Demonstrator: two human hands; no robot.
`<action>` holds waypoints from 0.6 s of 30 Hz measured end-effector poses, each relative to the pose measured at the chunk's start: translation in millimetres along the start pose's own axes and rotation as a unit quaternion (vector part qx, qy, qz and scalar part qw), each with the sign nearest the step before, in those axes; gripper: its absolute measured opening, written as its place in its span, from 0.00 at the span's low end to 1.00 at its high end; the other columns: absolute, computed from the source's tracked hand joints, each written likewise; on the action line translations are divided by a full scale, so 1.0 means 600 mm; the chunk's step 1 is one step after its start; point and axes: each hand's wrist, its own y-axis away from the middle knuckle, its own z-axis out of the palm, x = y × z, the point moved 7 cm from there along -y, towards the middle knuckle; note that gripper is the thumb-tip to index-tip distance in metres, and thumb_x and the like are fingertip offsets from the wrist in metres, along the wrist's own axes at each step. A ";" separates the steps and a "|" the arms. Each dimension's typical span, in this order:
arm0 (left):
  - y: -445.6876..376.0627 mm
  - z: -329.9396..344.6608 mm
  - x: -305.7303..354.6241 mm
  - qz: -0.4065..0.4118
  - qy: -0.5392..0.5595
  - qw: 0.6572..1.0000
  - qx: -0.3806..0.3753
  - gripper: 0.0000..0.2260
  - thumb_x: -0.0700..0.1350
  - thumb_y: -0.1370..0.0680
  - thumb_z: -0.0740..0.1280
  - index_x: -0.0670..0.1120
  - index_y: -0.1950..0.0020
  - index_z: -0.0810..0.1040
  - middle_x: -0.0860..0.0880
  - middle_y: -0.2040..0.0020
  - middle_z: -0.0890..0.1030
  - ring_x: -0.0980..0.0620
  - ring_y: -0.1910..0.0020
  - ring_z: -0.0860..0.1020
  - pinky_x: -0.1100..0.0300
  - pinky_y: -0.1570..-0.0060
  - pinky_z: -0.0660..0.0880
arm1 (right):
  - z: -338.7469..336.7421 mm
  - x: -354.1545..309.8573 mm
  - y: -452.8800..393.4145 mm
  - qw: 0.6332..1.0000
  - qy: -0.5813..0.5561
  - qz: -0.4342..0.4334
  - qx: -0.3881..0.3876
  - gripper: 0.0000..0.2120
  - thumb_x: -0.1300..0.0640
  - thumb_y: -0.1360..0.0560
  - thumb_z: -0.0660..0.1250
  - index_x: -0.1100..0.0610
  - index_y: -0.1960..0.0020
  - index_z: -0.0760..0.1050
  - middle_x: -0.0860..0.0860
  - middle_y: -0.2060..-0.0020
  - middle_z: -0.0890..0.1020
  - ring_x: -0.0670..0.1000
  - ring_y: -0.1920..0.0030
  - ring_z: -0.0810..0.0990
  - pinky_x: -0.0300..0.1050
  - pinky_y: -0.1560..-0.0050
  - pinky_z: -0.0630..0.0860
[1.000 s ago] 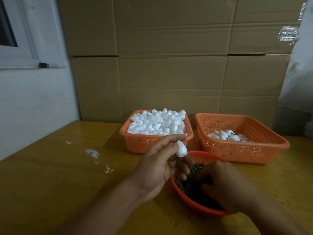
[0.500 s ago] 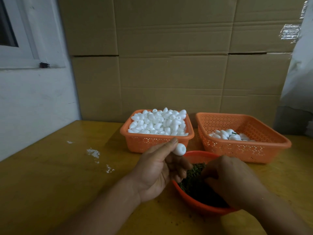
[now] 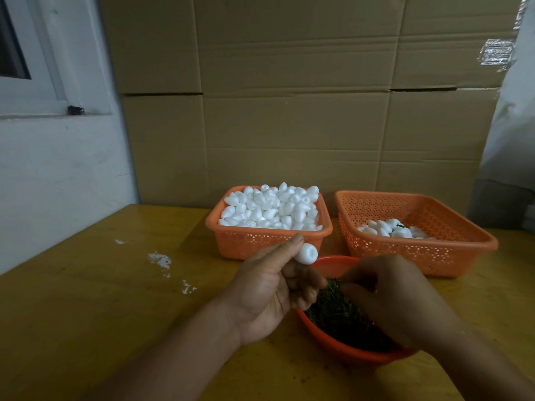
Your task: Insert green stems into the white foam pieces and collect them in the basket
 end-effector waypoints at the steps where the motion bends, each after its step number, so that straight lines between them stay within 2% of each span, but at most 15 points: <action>1: 0.000 0.000 0.000 -0.001 0.000 1.000 0.001 0.12 0.54 0.24 0.67 0.45 0.54 0.78 0.41 0.64 0.82 0.50 0.71 0.77 0.62 0.72 0.72 | -0.005 0.000 0.000 0.999 -0.028 -0.001 0.025 0.03 0.53 0.24 0.72 0.45 0.56 0.82 0.39 0.64 0.81 0.38 0.63 0.80 0.33 0.62 0.76; 4: 0.000 -0.001 -0.001 -0.002 -0.001 1.000 0.003 0.13 0.54 0.23 0.66 0.45 0.53 0.78 0.41 0.64 0.82 0.50 0.71 0.77 0.62 0.72 0.72 | -0.013 0.000 0.001 0.989 -0.134 0.002 0.065 0.05 0.53 0.24 0.71 0.48 0.59 0.79 0.47 0.68 0.83 0.43 0.67 0.82 0.46 0.64 0.80; 6: 0.000 -0.002 -0.001 -0.003 0.001 1.000 0.004 0.12 0.54 0.23 0.66 0.46 0.56 0.80 0.41 0.64 0.81 0.49 0.71 0.77 0.61 0.72 0.72 | -0.009 -0.003 0.003 0.975 -0.218 0.007 0.049 0.04 0.56 0.23 0.70 0.52 0.57 0.79 0.48 0.64 0.85 0.45 0.66 0.85 0.53 0.61 0.83; 8: 0.000 -0.002 -0.001 -0.003 0.001 1.000 0.005 0.12 0.55 0.23 0.67 0.47 0.58 0.82 0.41 0.64 0.81 0.49 0.71 0.77 0.61 0.72 0.72 | -0.008 -0.008 0.005 0.956 -0.290 -0.001 0.040 0.02 0.60 0.23 0.70 0.56 0.55 0.80 0.50 0.61 0.87 0.49 0.63 0.86 0.55 0.58 0.84; 11: 0.000 -0.001 -0.001 -0.005 -0.004 1.000 0.004 0.13 0.55 0.24 0.66 0.45 0.53 0.79 0.42 0.65 0.81 0.50 0.71 0.76 0.62 0.73 0.71 | -0.015 -0.016 0.006 0.927 -0.371 -0.026 0.051 0.02 0.64 0.24 0.69 0.61 0.55 0.79 0.54 0.61 0.87 0.54 0.62 0.87 0.51 0.60 0.85; 13: 0.001 -0.001 -0.001 -0.006 -0.008 1.000 0.004 0.14 0.55 0.24 0.66 0.45 0.51 0.77 0.42 0.66 0.81 0.50 0.72 0.76 0.62 0.73 0.70 | -0.023 -0.023 0.008 0.909 -0.407 -0.050 0.072 0.04 0.60 0.25 0.69 0.61 0.55 0.79 0.57 0.65 0.85 0.53 0.66 0.85 0.43 0.65 0.82; 16: 0.001 -0.001 -0.001 -0.007 -0.007 1.000 0.002 0.14 0.55 0.23 0.66 0.45 0.51 0.78 0.42 0.66 0.81 0.50 0.72 0.76 0.62 0.73 0.70 | -0.034 -0.028 0.012 0.909 -0.399 -0.070 0.095 0.10 0.52 0.29 0.70 0.54 0.50 0.81 0.56 0.72 0.80 0.49 0.74 0.77 0.38 0.72 0.74; 18: 0.000 -0.002 -0.002 -0.007 -0.009 1.000 -0.001 0.13 0.55 0.23 0.66 0.46 0.52 0.79 0.43 0.66 0.81 0.50 0.71 0.76 0.62 0.72 0.70 | -0.038 -0.028 0.013 0.906 -0.405 -0.071 0.104 0.14 0.51 0.32 0.73 0.51 0.48 0.80 0.55 0.74 0.78 0.46 0.76 0.75 0.35 0.74 0.71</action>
